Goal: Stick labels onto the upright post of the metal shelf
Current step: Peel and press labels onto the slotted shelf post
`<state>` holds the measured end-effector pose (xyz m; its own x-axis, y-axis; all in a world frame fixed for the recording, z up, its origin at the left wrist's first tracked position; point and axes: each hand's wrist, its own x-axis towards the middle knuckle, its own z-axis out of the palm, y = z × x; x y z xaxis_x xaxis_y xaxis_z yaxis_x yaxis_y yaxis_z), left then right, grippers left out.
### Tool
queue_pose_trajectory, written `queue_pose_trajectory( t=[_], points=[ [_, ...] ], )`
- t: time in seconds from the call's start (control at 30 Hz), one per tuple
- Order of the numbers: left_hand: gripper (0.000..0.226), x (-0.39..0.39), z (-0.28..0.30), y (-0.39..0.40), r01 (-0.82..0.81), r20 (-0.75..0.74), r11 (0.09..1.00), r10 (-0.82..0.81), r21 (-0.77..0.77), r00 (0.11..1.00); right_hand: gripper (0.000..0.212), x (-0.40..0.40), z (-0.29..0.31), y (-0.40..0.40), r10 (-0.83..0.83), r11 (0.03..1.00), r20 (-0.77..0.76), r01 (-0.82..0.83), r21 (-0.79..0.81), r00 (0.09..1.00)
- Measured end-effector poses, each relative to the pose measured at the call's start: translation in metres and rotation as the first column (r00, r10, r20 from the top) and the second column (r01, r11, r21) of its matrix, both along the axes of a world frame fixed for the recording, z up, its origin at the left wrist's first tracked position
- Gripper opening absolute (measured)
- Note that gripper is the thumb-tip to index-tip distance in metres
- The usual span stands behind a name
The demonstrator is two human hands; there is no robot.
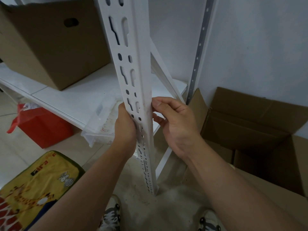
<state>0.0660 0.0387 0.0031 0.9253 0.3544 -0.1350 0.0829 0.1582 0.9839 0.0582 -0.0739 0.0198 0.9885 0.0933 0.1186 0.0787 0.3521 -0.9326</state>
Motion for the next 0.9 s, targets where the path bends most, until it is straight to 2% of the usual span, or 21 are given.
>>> queue_pose_trajectory(
  t=[0.2,0.37,0.57,0.7,0.83,0.9],
  points=[
    [0.053,0.0015,-0.0009,-0.0014,-0.021,0.0,1.0,0.021,-0.023,1.0,0.014,-0.0004,0.0003,-0.0025,-0.035,0.994,0.091,0.044,-0.101,0.995],
    [0.048,0.0021,-0.0025,-0.0014,-0.015,0.01,1.0,0.015,-0.023,1.0,0.015,-0.0017,-0.0016,-0.002,-0.005,1.0,-0.003,0.005,-0.03,1.0],
    [0.048,0.0017,-0.0017,-0.0024,-0.034,0.001,0.999,0.034,-0.034,0.999,0.019,-0.0034,-0.0031,-0.0013,-0.062,0.991,0.054,0.068,-0.113,0.997],
    [0.047,0.0009,-0.0006,-0.0035,-0.055,0.025,0.998,0.055,-0.013,0.998,0.022,-0.0043,-0.0031,-0.0007,-0.012,0.999,-0.015,0.012,-0.031,1.0],
    [0.047,0.0009,0.0,-0.0038,-0.041,0.034,0.999,0.042,-0.02,0.999,0.014,-0.004,-0.0052,-0.0016,-0.086,0.98,0.07,0.097,-0.173,0.994],
    [0.046,0.0011,-0.0003,-0.0042,-0.029,0.034,0.999,0.03,-0.026,0.999,0.017,-0.0039,-0.0073,-0.0018,-0.063,0.988,0.044,0.068,-0.136,0.997]
  ],
)
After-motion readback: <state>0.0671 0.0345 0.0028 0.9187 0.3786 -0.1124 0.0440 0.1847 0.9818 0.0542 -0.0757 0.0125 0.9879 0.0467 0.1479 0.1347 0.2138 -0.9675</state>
